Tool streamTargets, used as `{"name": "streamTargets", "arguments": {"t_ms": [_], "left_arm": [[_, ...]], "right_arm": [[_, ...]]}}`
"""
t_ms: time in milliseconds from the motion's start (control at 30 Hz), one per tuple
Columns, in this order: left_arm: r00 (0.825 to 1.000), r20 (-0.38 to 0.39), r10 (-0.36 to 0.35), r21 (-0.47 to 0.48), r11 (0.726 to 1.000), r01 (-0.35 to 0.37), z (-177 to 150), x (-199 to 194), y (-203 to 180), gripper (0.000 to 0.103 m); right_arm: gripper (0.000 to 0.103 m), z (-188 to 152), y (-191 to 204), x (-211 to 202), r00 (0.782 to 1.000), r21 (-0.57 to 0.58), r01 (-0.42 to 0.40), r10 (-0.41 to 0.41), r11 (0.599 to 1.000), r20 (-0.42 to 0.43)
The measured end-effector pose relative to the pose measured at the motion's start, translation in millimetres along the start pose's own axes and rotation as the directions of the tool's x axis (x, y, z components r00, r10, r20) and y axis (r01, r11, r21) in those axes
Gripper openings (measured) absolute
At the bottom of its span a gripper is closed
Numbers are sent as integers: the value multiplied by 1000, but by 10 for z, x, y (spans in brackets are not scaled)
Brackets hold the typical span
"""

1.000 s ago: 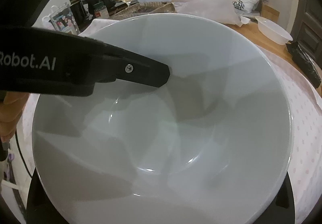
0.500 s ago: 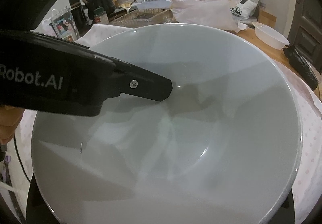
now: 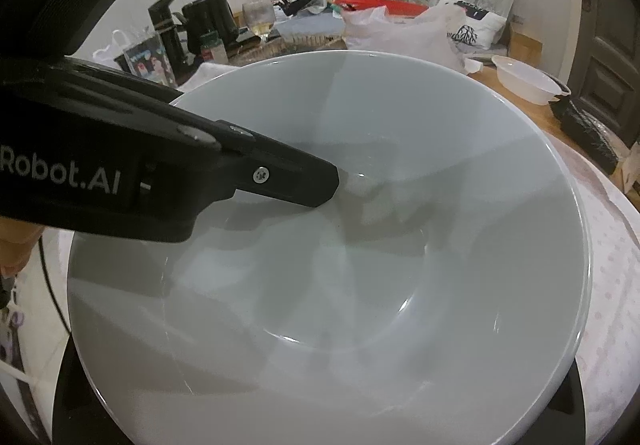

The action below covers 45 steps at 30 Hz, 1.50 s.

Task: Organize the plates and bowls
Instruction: 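Lift the nested bowls with the left tool and carry them over the purple plate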

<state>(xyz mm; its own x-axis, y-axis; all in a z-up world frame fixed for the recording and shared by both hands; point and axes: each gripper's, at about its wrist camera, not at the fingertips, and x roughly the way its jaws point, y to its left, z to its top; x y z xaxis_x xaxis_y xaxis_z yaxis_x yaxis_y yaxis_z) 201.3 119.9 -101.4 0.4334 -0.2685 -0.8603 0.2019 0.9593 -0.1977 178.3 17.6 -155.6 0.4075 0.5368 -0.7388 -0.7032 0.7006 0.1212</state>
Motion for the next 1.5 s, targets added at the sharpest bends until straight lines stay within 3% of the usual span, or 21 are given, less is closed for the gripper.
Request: {"name": "streamTargets", "arguments": {"t_ms": [600,1500], "left_arm": [[999,49,11,66,998,-14,-3,-359,-635,26],[998,66,-14,170,985,2,-1,-404,-1723,26]], "right_arm": [[101,-169,-52,-644,997,15,34,-35,999,64],[101,-694,-464,-1414,986,88,111,-121,990,116]]}}
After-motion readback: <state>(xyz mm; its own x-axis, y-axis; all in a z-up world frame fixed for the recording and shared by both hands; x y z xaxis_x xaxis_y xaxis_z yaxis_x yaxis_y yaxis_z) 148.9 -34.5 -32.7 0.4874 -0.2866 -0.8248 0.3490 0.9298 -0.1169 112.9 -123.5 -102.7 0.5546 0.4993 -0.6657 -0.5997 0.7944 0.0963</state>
